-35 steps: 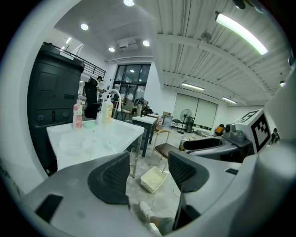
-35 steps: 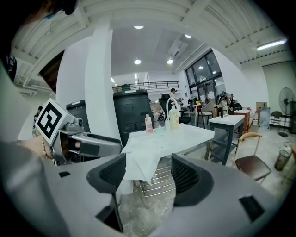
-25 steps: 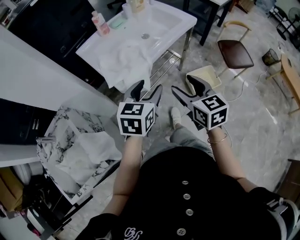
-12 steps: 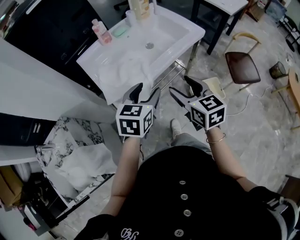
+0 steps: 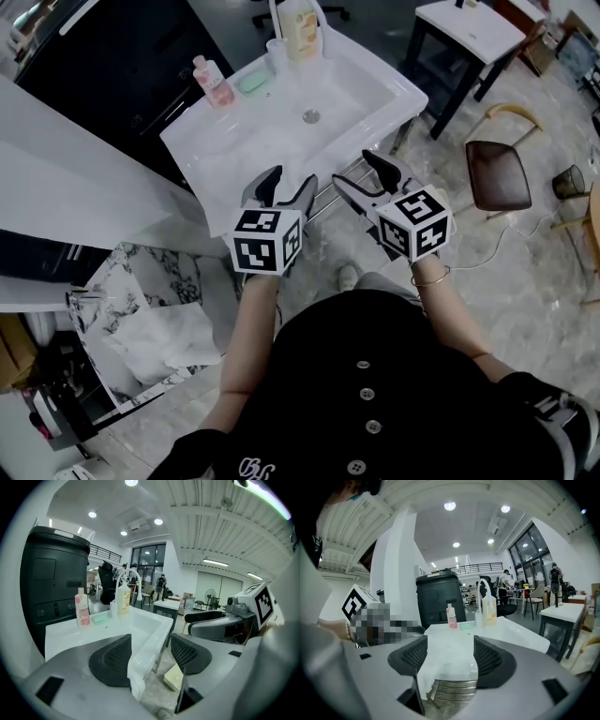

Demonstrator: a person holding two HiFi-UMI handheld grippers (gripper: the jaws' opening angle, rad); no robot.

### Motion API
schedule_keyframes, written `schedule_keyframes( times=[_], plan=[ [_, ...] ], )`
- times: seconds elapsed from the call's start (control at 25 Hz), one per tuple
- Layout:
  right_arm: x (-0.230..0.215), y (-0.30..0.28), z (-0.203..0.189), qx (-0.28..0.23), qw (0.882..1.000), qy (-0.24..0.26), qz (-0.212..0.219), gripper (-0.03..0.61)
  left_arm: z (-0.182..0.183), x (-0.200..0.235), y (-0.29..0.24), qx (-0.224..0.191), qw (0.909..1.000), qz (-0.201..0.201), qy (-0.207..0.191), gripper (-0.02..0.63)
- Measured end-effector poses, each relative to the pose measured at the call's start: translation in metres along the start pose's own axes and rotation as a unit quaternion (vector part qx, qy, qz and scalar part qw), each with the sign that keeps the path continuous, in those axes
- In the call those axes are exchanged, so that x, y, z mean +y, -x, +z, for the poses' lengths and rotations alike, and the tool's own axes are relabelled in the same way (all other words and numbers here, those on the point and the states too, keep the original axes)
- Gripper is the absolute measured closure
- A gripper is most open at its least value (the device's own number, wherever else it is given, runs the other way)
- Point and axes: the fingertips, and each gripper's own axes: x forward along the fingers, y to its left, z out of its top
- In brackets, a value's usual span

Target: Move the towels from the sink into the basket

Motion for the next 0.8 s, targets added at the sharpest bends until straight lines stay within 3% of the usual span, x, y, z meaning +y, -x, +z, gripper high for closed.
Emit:
schedule_keyframes(
  times=[0.48, 0.8],
  plan=[
    [-0.028, -0.022, 0.002, 0.007, 0.999, 0.011, 0.043, 0.289, -0.001, 0.009, -0.025, -0.001, 0.9986, 0.039, 0.036, 0.373],
    [-0.027, -0.025, -0.004, 0.011, 0.999, 0.01, 0.049, 0.289, -0.008, 0.014, -0.027, 0.007, 0.9983, 0.041, 0.041, 0.373]
  ],
)
